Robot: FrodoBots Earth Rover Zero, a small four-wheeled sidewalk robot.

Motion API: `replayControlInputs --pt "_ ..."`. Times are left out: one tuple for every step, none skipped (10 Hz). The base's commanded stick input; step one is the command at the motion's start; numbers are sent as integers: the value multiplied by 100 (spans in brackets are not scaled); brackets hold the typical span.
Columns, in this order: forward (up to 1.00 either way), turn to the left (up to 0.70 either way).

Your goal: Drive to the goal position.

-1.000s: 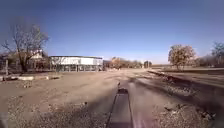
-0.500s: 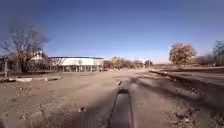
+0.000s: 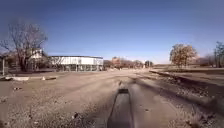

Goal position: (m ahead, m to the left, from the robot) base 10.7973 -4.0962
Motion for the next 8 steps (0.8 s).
replayControlInputs --pt "50 0" --pt "50 0" --pt "50 0" --pt "50 0" --pt "50 0" --pt "50 0" --pt "50 0" --pt "50 0"
